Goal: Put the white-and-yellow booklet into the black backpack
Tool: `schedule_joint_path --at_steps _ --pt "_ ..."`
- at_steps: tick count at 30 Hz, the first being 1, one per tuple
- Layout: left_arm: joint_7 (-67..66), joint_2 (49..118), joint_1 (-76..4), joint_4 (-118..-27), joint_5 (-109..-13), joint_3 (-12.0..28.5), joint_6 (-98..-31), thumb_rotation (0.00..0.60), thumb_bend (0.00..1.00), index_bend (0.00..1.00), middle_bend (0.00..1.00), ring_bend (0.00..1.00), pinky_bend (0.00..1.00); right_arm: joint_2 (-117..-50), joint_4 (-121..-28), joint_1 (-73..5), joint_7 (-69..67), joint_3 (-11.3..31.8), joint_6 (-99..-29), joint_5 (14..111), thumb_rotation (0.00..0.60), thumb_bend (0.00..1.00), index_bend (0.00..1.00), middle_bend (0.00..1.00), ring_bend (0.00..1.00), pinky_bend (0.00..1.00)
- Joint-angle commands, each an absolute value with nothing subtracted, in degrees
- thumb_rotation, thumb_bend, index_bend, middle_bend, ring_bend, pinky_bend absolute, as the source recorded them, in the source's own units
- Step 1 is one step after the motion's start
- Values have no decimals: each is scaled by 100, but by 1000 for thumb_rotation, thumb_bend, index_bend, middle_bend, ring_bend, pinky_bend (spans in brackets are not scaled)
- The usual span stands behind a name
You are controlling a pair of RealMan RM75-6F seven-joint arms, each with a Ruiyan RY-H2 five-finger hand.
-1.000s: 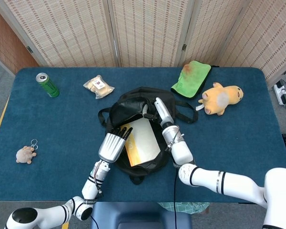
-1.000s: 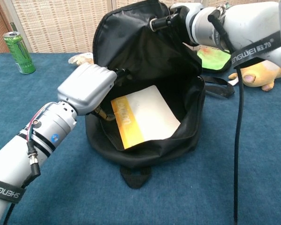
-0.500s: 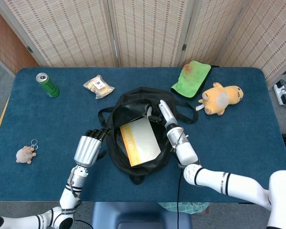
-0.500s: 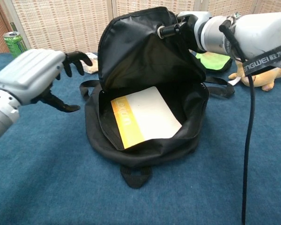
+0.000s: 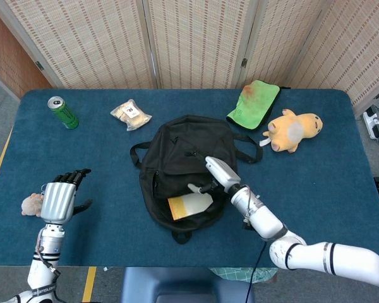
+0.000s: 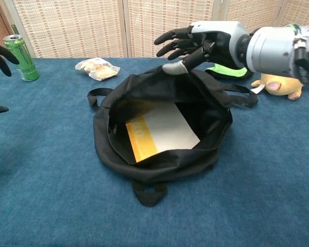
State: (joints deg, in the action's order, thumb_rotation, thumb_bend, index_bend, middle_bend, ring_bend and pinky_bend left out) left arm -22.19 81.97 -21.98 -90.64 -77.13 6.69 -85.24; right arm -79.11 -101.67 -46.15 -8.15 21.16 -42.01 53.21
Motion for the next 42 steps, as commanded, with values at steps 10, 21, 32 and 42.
schedule_joint_path --at_steps 10,21,32,42 --pt "-1995 7770 -1892 -8907 -7295 834 -8410 600 102 324 410 425 455 -6684 -10862 -3524 -728 1427 -5067 6761 600 212 27 81 60 62" --pt "-1750 7516 -1540 -8669 -7234 817 -8581 600 147 368 410 412 399 -6323 -10427 -2233 439 494 -6943 7386 600 414 175 175 138 205" --pt "-1677 6990 -924 -9088 -7531 260 -8773 600 148 322 352 323 286 -6355 -9750 -1260 -90 21 -8008 8055 600 372 0 33 0 0" --pt "-1639 6753 -583 -9389 -7549 131 -8886 600 137 251 296 268 221 -6367 -9413 -784 -435 -24 -8501 8248 600 373 0 32 0 0"
